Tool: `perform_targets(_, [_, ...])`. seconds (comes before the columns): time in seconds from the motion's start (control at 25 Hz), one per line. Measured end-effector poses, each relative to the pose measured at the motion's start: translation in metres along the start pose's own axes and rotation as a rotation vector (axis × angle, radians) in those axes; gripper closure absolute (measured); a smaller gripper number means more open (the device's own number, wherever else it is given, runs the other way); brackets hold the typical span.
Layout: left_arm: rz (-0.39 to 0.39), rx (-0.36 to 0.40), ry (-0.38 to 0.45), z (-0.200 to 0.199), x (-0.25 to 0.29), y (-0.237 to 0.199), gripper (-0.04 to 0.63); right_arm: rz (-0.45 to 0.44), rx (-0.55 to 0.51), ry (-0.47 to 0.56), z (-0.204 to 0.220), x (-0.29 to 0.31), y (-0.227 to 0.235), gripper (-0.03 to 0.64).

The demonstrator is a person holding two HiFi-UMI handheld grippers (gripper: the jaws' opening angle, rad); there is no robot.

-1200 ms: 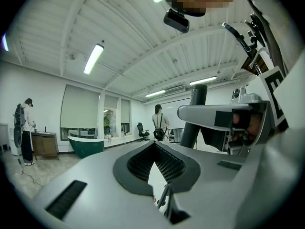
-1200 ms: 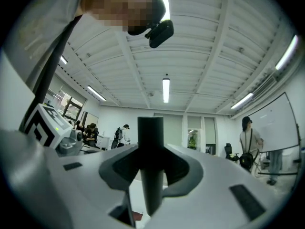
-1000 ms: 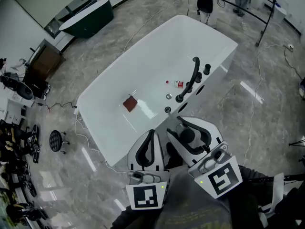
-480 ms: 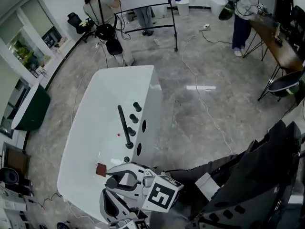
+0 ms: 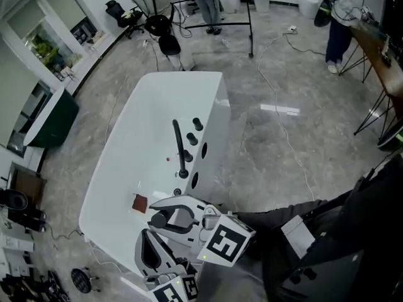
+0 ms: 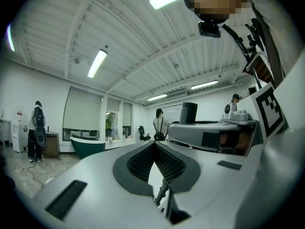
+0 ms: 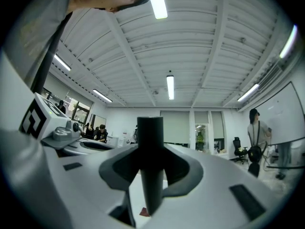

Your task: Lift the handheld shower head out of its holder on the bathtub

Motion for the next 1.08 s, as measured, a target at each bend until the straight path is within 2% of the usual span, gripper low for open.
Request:
perform_targets(0.16, [0.020,-0.009,-0.003,-0.026,-0.041,0.006,0.592,-0.027,-0.096,-0.045,-0.038,-0.001,-0.049,0.483])
perform_targets(0.24, [0.016,-0.011,-0.004,-0.029,-0.047,-0.003,0.592,-0.024,-0.075,-0.057,-0.038,0.005,-0.057,0.483])
perform_targets(0.4, [-0.055,-0.015,-0.018,-0.006,-0.020,-0.015,0.591,-0.017,0.069,-0.043,-0.001,0.024,-0.035,0.483])
perform_targets(0.52, [-0.067,-0.027,-0.035,-0.001,-0.004,-0.014,0.591,-0.036,0.064,-0.048,0.006,0.030,-0.021,0.483])
perform_targets(0.72, [-0.077,-0.039,-0.048,0.004,-0.003,-0.035,0.592,-0.042,0.056,-0.048,0.011,0.050,-0.027,0.483])
perform_targets(1.08, [-0.067,-0.007,-0.038,-0.008,0.016,-0.041,0.591,-0.038,0.061,-0.055,0.012,0.059,-0.014,0.483])
Point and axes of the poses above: the fingertips, and each gripper's own axes: x forward along the fingers, y to its right, z out of its underside, the point moved 4 cm from there along -x, backward along the fingers, and after that the axes turned 5 degrees about -x, right-handed, at the moved point
